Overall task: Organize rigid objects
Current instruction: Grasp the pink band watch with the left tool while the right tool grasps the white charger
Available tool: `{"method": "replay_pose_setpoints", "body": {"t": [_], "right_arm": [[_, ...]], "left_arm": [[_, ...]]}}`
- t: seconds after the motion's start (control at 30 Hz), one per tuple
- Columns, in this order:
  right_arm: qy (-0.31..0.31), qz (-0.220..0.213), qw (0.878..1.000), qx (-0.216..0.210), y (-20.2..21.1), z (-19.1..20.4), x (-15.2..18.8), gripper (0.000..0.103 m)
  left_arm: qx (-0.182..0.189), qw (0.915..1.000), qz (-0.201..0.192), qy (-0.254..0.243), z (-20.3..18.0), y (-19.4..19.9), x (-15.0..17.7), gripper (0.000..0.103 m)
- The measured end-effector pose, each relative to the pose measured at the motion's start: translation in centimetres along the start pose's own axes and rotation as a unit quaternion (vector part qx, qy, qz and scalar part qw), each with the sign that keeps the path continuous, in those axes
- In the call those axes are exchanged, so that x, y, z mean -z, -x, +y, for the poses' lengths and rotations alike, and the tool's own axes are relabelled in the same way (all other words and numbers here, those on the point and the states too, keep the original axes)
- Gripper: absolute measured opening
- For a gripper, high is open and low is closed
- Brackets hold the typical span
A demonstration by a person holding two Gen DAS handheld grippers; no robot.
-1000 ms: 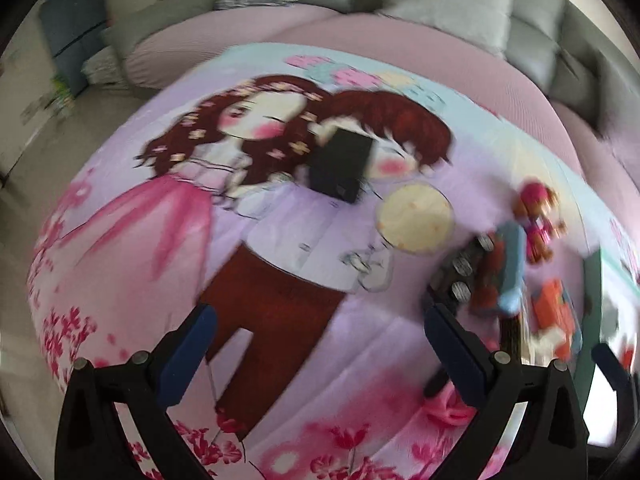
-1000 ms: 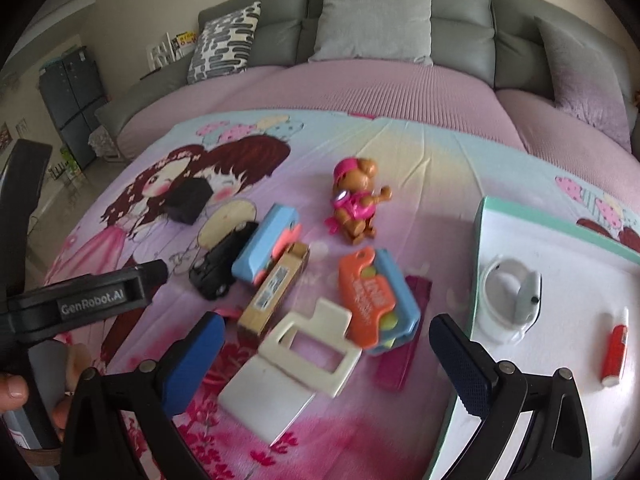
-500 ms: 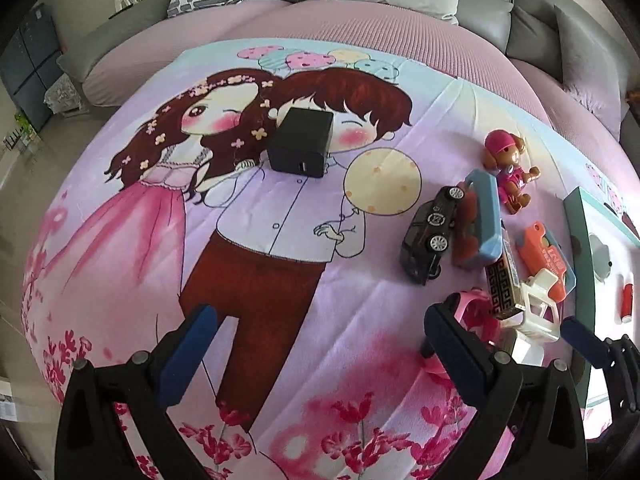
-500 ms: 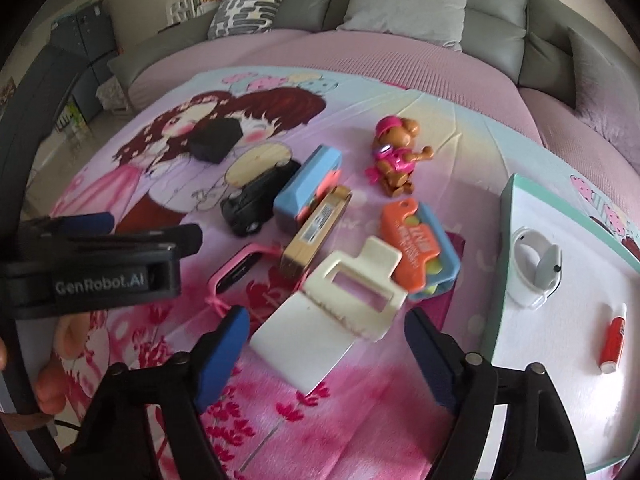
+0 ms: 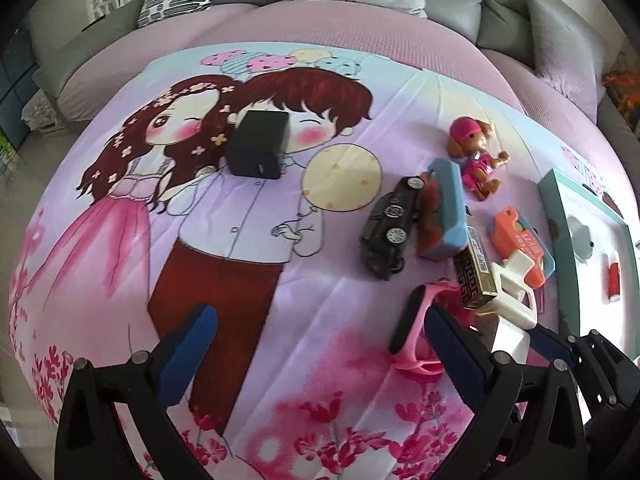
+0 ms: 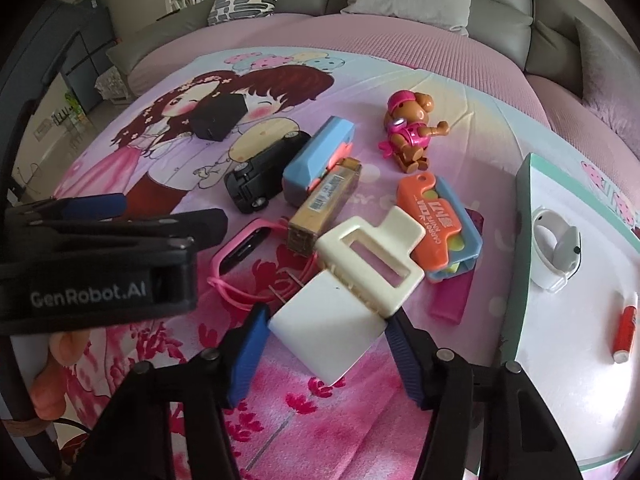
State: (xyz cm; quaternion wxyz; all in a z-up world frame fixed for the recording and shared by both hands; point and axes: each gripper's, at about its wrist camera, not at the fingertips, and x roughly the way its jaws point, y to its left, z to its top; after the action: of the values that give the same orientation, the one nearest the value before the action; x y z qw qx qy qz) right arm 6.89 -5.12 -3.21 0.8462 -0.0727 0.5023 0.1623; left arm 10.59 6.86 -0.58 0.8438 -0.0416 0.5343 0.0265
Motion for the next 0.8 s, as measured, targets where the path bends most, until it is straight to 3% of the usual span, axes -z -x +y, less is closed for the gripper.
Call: {"method": "replay_pose_setpoints", "body": {"t": [0.57,0.63,0.77,0.8], "right_arm": [[-0.044,-0.012,0.999,0.025,1.5,-4.0,-0.4,0.062],[-0.048,-0.016,0.998,0.026,1.8,-4.3,-0.4,0.062],[-0.053,-0.022,0.998,0.026,2.2,-4.7,-0.4,0.062],[-0.055,-0.023,0.998,0.025,2.3,-4.8,-0.4,0.062]], "left_arm": [[-0.012,0.9984,0.022,-0.05,-2.3,-1.9,0.3,0.101],[-0.026,0.9975,0.027,-0.061,-2.6,-2.3,0.4,0.086],[-0.021,0.997,0.024,-0.07,-3.1,-2.2,0.4,0.079],[-0.018,0.9968,0.022,-0.075,-3.3,-2.1,0.5,0.072]]}}
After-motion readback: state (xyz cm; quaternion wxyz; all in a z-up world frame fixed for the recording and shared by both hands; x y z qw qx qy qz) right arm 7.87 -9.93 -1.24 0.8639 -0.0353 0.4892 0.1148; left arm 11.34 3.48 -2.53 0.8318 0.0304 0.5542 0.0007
